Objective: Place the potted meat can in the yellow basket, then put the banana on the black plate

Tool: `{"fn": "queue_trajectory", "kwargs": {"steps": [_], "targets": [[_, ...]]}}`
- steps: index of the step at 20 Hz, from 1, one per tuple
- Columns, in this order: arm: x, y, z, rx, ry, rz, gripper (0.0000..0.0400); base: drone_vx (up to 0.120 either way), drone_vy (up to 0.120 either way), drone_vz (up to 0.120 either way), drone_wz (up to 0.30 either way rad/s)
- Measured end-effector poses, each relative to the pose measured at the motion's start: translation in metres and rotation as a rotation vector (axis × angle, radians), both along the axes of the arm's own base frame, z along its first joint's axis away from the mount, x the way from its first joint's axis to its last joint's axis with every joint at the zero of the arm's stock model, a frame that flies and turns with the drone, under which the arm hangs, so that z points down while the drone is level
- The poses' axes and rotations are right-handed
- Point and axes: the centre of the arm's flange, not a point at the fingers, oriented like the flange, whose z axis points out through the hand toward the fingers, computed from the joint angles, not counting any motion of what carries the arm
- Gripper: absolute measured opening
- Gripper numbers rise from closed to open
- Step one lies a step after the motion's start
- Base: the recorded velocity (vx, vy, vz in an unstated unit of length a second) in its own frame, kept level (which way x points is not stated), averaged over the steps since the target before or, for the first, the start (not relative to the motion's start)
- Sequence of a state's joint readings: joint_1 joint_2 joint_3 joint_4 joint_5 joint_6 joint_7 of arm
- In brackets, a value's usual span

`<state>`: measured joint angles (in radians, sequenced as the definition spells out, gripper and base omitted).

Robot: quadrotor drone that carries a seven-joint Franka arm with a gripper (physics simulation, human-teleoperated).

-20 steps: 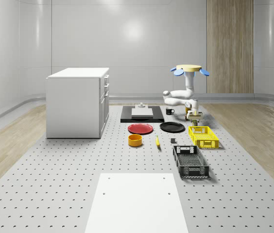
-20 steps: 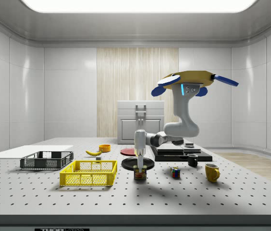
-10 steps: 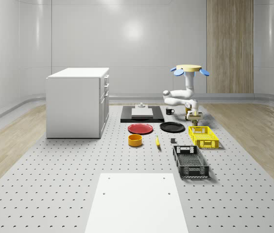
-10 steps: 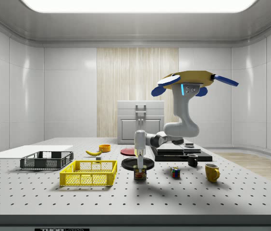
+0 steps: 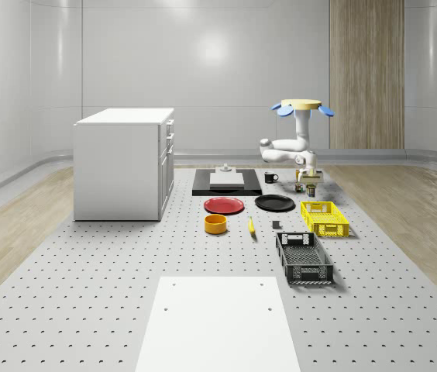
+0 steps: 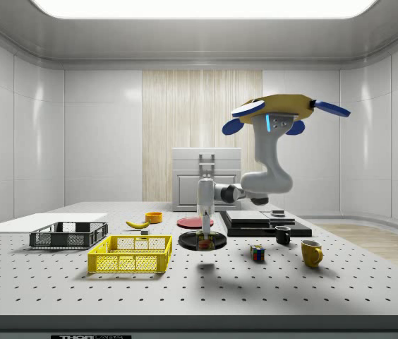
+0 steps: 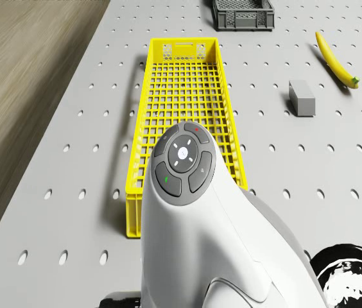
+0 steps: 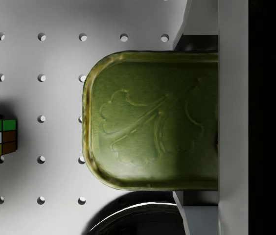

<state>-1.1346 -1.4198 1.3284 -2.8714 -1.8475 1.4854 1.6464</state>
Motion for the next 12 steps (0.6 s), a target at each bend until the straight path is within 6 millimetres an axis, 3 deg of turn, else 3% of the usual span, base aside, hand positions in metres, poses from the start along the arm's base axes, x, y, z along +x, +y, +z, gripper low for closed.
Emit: {"fn": "queue_trajectory", "kwargs": {"steps": [4,12], "targets": [[0.0000,-0.0001,-0.0032,0.000,0.000,-0.002,0.0290,0.120,0.000,0.110,0.000],[0.0000,-0.0001,-0.0050,0.000,0.000,-0.002,0.0290,0.120,0.000,0.000,0.000]]}}
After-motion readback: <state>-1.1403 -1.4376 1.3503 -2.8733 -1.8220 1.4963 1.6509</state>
